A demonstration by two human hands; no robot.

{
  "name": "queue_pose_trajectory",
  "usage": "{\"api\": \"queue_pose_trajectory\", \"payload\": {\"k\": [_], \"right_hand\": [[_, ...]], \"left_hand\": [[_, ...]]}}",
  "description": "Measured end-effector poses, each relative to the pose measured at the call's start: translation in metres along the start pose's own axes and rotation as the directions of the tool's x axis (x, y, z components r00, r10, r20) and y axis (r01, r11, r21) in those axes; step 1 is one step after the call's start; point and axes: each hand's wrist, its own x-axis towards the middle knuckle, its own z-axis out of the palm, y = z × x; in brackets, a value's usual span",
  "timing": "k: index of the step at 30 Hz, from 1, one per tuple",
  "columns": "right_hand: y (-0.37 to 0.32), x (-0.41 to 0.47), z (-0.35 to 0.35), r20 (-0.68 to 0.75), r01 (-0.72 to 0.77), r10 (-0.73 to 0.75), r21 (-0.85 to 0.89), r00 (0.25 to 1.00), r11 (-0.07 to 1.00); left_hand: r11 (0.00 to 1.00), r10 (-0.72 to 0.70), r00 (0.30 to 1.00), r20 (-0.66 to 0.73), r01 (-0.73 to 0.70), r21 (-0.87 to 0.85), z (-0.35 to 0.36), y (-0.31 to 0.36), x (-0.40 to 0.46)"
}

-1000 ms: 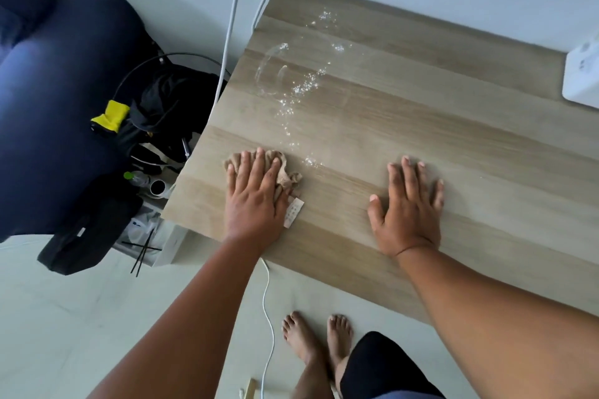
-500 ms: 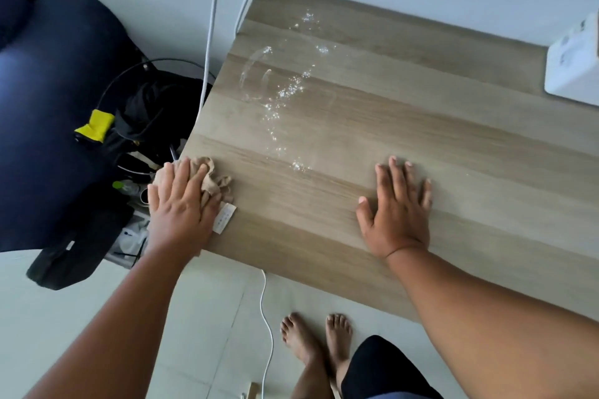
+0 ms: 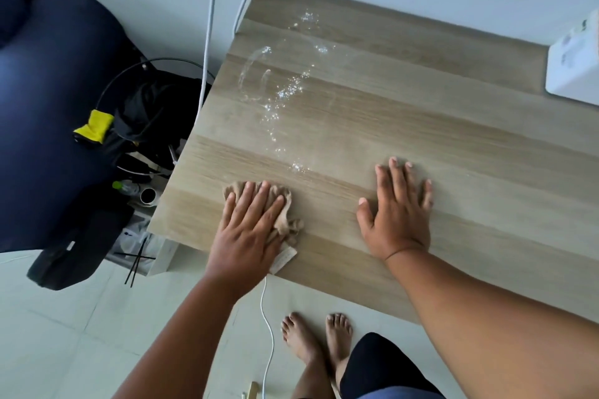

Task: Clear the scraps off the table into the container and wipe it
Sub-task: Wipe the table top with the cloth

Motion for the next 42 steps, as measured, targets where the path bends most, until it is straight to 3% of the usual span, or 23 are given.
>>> {"api": "queue_pose_trajectory", "payload": {"k": [3, 8, 12, 16, 21, 27, 29, 33, 37, 39, 42], "right_hand": [[-0.001, 0.0, 0.0, 0.006, 0.001, -0.001, -0.002, 1.0, 1.0], [-0.002, 0.001, -0.003, 0.025, -0.006, 0.006, -0.005, 1.0, 1.0], [-0.001, 0.0, -0.003, 0.021, -0.008, 0.008, 0.0, 1.0, 1.0], [-0.001, 0.0, -0.002, 0.014, -0.005, 0.006, -0.016, 1.0, 1.0], [0.0, 0.0, -0.001, 0.009, 0.003, -0.003, -0.028, 1.0, 1.0], [0.0, 0.001, 0.0, 0.005, 0.001, -0.001, -0.016, 1.0, 1.0], [-0.001, 0.001, -0.001, 0.008, 0.001, -0.001, -0.009, 1.0, 1.0], [-0.002, 0.002, -0.002, 0.01, 0.002, -0.002, 0.004, 1.0, 1.0], [0.0, 0.002, -0.002, 0.012, -0.001, 0.001, 0.011, 1.0, 1.0], [-0.001, 0.002, -0.002, 0.012, -0.004, 0.004, 0.011, 1.0, 1.0], [0.0, 0.001, -0.002, 0.012, -0.001, 0.001, 0.002, 1.0, 1.0]], "left_hand": [[1.0, 0.029, 1.0, -0.003, -0.029, -0.009, -0.011, -0.031, -0.019], [0.936, -0.344, 0.938, -0.046, 0.338, -0.101, -0.02, -0.035, 0.022], [0.862, -0.484, 0.872, -0.066, 0.463, -0.206, -0.014, -0.006, 0.067], [0.883, -0.437, 0.898, -0.043, 0.42, -0.207, -0.007, 0.028, 0.102], [0.974, -0.221, 0.975, 0.023, 0.222, -0.035, 0.008, 0.064, 0.105], [0.999, 0.005, 1.0, -0.012, -0.005, 0.045, 0.01, 0.022, 0.058], [0.997, -0.031, 0.999, -0.032, 0.033, 0.064, 0.004, -0.002, 0.048], [0.967, -0.25, 0.968, -0.032, 0.251, 0.05, -0.007, -0.016, 0.06], [0.846, -0.533, 0.846, -0.003, 0.533, -0.033, 0.0, 0.017, 0.1], [0.848, -0.53, 0.848, 0.01, 0.53, -0.031, 0.003, 0.034, 0.114], [0.951, -0.307, 0.952, -0.001, 0.307, 0.018, 0.01, 0.059, 0.112]]}}
